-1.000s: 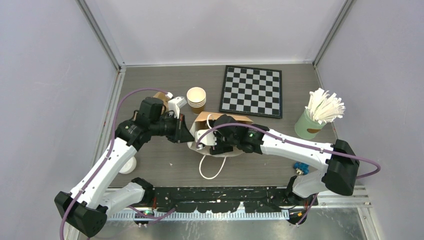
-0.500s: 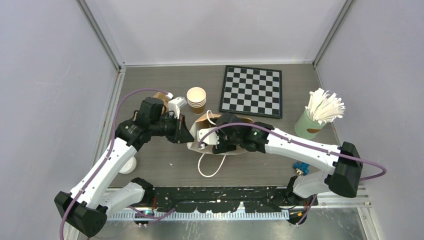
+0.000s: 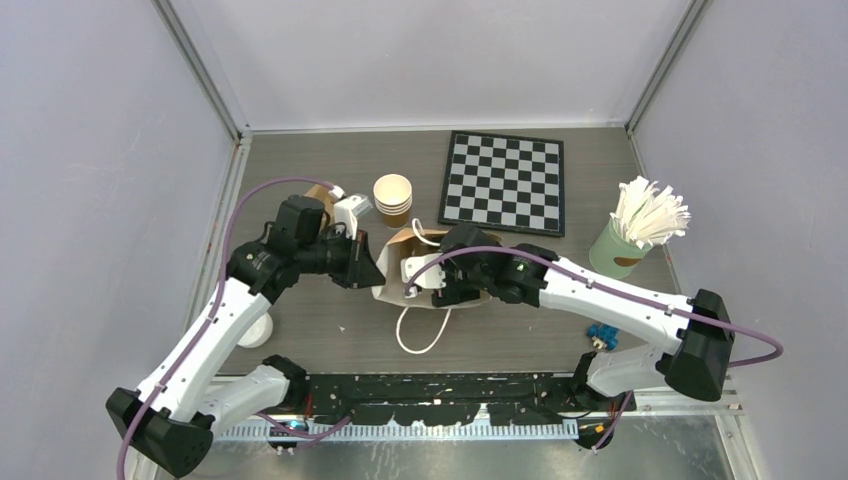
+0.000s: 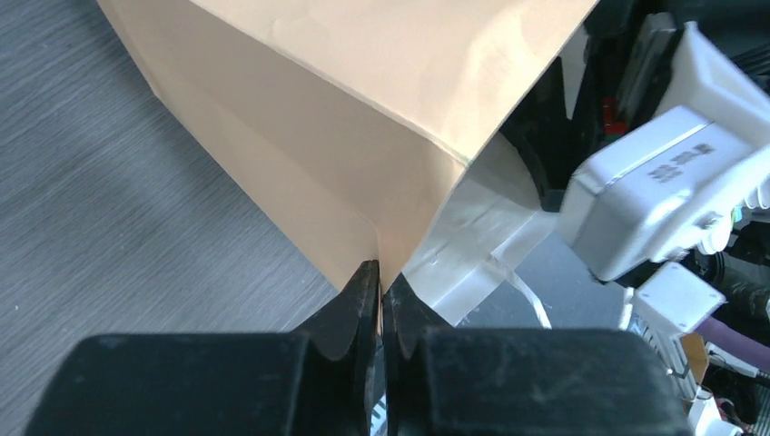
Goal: Pack the takeout coffee
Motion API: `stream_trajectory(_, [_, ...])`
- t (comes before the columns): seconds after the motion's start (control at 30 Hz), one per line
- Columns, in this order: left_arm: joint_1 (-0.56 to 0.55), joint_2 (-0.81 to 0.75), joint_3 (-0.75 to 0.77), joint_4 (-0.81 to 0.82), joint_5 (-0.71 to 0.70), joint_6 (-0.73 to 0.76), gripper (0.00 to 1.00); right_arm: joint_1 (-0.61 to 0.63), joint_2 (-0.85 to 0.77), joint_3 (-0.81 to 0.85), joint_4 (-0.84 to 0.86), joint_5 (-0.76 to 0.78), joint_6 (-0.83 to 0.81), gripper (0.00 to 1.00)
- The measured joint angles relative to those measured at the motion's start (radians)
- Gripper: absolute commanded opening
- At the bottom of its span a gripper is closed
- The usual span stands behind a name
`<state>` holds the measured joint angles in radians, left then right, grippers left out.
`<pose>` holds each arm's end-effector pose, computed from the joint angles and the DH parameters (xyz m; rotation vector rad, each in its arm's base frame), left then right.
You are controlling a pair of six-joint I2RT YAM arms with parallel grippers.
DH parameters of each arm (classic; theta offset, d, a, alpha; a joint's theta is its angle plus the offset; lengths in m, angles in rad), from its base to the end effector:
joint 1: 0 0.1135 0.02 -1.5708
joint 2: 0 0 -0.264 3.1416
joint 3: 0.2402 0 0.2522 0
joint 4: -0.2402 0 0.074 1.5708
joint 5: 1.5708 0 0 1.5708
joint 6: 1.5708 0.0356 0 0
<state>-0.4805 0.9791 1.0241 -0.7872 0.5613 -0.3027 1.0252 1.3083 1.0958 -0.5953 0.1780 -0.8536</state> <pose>0.1611 -0.1053 0.3332 0.5122 2.3454 -1.0343 0.1501 0.2352 0.2966 -1.8586 1.4640 -0.1289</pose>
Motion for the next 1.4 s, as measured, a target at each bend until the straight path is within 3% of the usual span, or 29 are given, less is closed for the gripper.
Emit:
stream_trajectory(0.33, [0.000,-0.071,0.020,-0.043,-0.069,-0.027,0.42,0.010,0.047,0.002,0.011,-0.031,-0.010,0.76])
stream_trajectory(0.6, [0.000,-0.056,0.020,-0.060,-0.098,-0.035,0.48,0.012,0.047,0.002,0.014,-0.026,-0.014,0.76])
stream_trajectory(0.67, [0.000,-0.056,0.020,-0.059,-0.098,-0.037,0.45,0.014,0.047,0.003,0.011,-0.023,-0.014,0.76])
stream_trajectory(0.97, [-0.002,-0.024,0.019,-0.021,-0.085,-0.048,0.01,0.013,-0.009,-0.029,0.018,-0.015,-0.010,0.76])
stream_trajectory(1.4, [-0.003,-0.096,-0.014,0.000,-0.088,0.005,0.00,0.013,-0.041,-0.064,0.061,0.012,0.000,0.76])
